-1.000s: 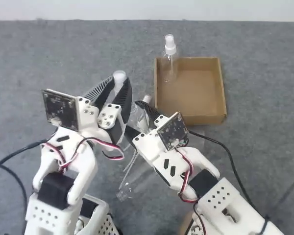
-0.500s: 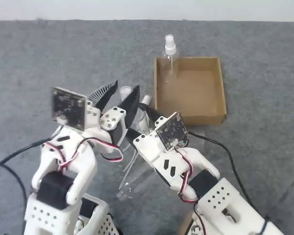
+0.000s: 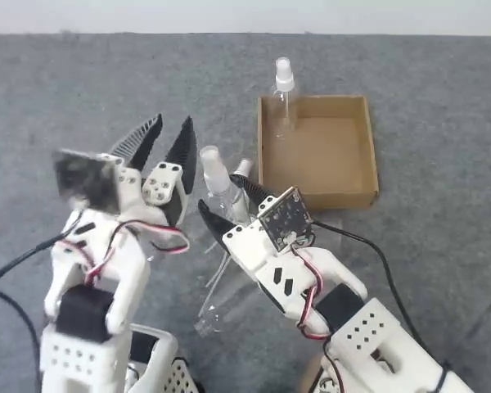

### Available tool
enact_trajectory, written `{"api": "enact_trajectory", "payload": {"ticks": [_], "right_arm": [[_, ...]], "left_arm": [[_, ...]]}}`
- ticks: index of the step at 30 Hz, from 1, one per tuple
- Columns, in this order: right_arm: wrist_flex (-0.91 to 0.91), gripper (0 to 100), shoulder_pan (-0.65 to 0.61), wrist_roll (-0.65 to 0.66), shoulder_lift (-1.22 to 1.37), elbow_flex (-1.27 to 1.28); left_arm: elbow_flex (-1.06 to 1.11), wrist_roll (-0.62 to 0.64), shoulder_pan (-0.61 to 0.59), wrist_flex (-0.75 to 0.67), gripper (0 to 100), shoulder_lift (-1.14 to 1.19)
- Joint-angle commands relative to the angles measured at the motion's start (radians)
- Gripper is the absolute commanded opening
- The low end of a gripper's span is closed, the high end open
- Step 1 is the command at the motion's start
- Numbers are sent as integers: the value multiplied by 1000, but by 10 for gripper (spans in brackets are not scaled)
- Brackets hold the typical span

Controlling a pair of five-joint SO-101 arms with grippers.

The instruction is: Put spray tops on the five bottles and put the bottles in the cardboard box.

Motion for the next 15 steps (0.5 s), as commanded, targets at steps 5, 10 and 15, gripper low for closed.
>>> {"api": "enact_trajectory", "payload": {"ticks": [5,10,15], "right_arm": [[1,6,1,-6,-31,-12],[-1,6,1,-6,-31,-12],[1,6,1,-8,-31,-11]], "left_arm": [[8,-17,5,-11,112,49],[7,-20,68,74,110,46],[19,-18,72,101,109,44]]}}
